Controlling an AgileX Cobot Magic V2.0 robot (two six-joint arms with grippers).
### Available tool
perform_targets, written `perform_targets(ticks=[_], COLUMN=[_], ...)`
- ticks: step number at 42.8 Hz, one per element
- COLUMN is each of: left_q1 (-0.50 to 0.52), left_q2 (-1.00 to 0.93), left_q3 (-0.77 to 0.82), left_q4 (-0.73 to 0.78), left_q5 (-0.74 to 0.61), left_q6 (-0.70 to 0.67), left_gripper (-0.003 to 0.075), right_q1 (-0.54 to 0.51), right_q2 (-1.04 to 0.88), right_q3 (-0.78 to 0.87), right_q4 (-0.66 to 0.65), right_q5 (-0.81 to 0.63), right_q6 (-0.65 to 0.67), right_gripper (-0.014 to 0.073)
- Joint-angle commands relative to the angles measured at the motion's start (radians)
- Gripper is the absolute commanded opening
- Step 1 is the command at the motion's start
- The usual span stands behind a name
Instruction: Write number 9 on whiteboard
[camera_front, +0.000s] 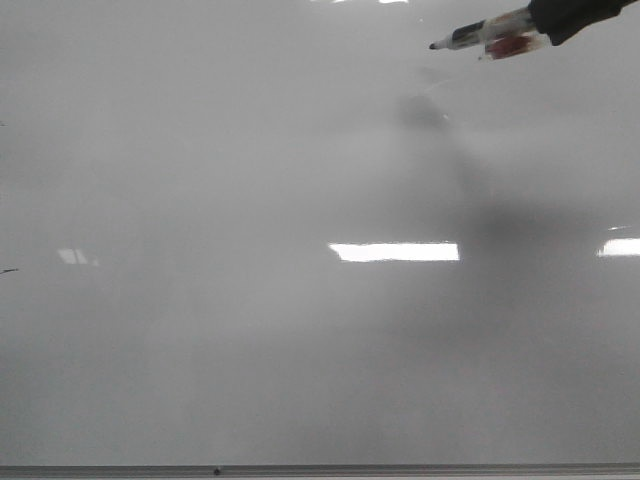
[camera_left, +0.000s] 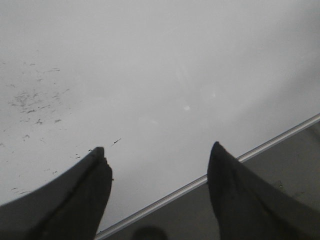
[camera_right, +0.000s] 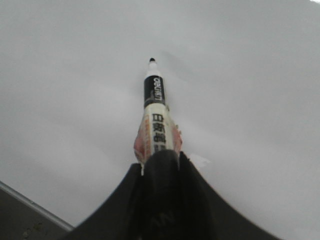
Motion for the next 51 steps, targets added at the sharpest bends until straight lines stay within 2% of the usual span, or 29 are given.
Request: perform_targets(ticks=[1, 11, 16, 23, 33, 39, 46, 51], left_q1=[0.002, 0.002, 0.002, 0.002, 0.002, 0.002, 0.002, 0.002], left_q2=[-0.005, -0.005, -0.005, -0.005, -0.005, -0.005, -0.005, -0.005], left_q3=[-0.029, -0.029, -0.029, -0.029, -0.029, -0.029, -0.029, -0.029], left_q4=[-0.015, -0.016, -0.021, -0.021, -0.021, -0.021, -0.021, -0.021], left_q5=[-0.067, -0.067, -0.067, -0.059, -0.059, -0.059, -0.059, -0.059], left_q6=[-0.011, -0.011, -0.011, -0.011, -0.011, -0.011, -0.011, -0.011], left_gripper=[0.0419, 0.0419, 0.0419, 0.0419, 0.0419, 0.0419, 0.0419, 0.0419], right_q1=[0.002, 0.044, 0.083, 0.061, -0.019, -0.016, -0.013, 0.027], right_q2=[0.031, 0.185, 0.256, 0.263, 0.209, 0.2, 0.249, 0.305], right_q3=[-0.072, -0.205, -0.251, -0.232, -0.215, -0.217, -0.217, -0.194], right_q4=[0.016, 0.015, 0.015, -0.025, -0.031, -0.031, -0.031, -0.032], right_q5=[-0.104, -0.101, -0.033, 0.081, 0.035, 0.032, 0.094, 0.165], right_q6=[-0.013, -0.037, -0.061, -0.059, -0.058, -0.059, -0.059, -0.081], right_gripper=[-0.0066, -0.0066, -0.0067, -0.0067, -0.0067, -0.0067, -0.0067, -0.0067])
